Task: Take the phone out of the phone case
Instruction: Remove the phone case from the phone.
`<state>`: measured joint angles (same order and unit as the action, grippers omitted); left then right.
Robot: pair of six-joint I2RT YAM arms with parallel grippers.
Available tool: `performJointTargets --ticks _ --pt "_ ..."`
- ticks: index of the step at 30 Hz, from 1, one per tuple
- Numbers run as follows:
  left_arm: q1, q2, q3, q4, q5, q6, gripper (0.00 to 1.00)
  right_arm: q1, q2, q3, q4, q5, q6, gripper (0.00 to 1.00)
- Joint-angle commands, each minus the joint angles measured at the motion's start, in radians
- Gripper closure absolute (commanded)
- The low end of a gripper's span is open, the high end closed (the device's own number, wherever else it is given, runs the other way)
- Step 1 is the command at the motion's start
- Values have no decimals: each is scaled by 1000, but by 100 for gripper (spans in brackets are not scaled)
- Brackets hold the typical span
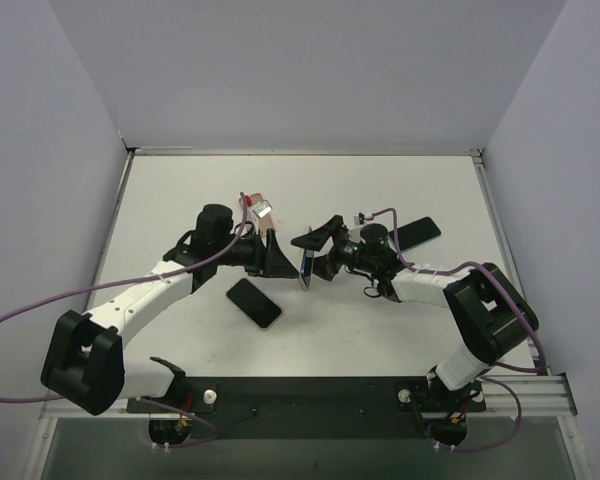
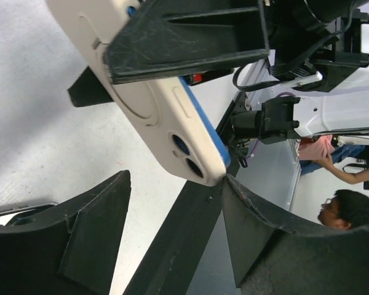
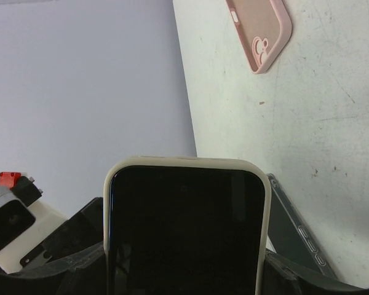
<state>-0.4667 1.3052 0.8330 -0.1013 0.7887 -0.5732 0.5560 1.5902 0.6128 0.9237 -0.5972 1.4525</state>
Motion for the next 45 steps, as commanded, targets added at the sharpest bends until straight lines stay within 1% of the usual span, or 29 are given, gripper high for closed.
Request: performJointTargets --ticks 1,2,4,9,12,18,20,22,24,25,28,29,32,38,41,42,45 --pt "-30 -20 11 87 29 -45 32 7 -7 41 109 -4 26 100" --pt "-30 -21 6 156 41 -75 33 8 -6 39 109 -4 25 100" --pt "-30 -37 -15 216 60 -114 35 9 -6 38 110 -4 26 100" --pt "-35 -14 6 173 38 -96 35 9 -4 42 115 -6 31 100" --pt "-41 6 17 146 29 -77 36 9 -4 47 118 -9 31 100" --pt "-79 29 64 14 -35 2 37 8 -3 44 122 -6 37 100" --pt "-81 34 61 21 -39 -5 40 7 1 44 132 -7 43 100" --pt "-81 34 54 34 -42 -17 48 7 1 42 138 -6 46 100" --pt "-81 32 49 58 -40 -37 49 9 -1 41 138 -7 45 100" --pt "-81 29 49 64 -43 -43 48 9 -2 39 138 -6 45 100" --pt "-69 22 37 78 -51 -66 42 8 -1 36 144 -7 46 100" --pt "-58 16 28 127 -46 -94 41 9 1 30 145 -7 46 100" --pt "-43 -4 3 199 -16 -146 39 9 1 24 153 -6 49 100" --pt "-39 2 3 225 3 -166 40 9 7 27 168 -7 55 100" --pt "-39 9 2 227 7 -166 50 7 7 24 170 -7 58 100" --pt "-39 8 0 229 7 -166 58 8 5 21 173 -7 60 100" --pt "-39 3 0 230 12 -169 74 7 14 15 199 -6 72 100"
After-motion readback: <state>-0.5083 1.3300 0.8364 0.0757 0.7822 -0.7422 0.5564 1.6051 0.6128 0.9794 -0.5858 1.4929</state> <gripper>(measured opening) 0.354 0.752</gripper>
